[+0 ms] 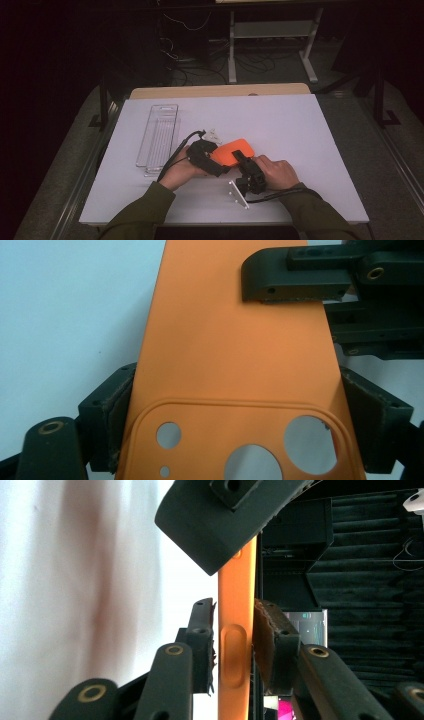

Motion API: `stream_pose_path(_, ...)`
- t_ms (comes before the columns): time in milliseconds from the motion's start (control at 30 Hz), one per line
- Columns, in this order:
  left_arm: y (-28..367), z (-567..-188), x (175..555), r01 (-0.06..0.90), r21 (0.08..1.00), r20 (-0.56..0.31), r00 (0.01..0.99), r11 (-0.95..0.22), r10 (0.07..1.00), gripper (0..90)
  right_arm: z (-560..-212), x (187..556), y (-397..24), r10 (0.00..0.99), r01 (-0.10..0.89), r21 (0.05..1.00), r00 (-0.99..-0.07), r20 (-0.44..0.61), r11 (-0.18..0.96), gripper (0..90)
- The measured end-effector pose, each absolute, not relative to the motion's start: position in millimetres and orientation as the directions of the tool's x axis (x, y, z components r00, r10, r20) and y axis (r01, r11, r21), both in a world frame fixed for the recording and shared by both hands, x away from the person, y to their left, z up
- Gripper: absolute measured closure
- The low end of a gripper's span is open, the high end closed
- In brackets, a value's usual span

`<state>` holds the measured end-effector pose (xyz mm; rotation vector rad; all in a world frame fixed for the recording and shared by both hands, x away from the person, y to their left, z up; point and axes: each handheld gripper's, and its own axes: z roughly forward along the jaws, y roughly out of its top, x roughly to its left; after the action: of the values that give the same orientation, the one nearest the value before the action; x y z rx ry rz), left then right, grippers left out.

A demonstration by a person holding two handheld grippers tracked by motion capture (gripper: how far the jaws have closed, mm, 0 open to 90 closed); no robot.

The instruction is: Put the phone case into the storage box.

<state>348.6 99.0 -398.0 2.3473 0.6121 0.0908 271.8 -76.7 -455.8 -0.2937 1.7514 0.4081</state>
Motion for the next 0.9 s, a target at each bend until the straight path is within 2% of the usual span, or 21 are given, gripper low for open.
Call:
stream_pose_path(267, 99.9, -397.1, 349.2, 0.395, 0.643, -0.096, 0.891, -0.656, 0.443, 15.2, -455.3, 271.6, -77.2, 0.015, -0.414, 0.103, -0.21, -0.978, 0.905, 73.7)
stream_pose_path(900, 100.2, -398.1, 350.0, 0.431, 0.666, -0.156, 0.879, -0.608, 0.451, 14.7, -454.3, 270.5, -76.5, 0.022, -0.41, 0.098, -0.187, -0.982, 0.907, 80.3)
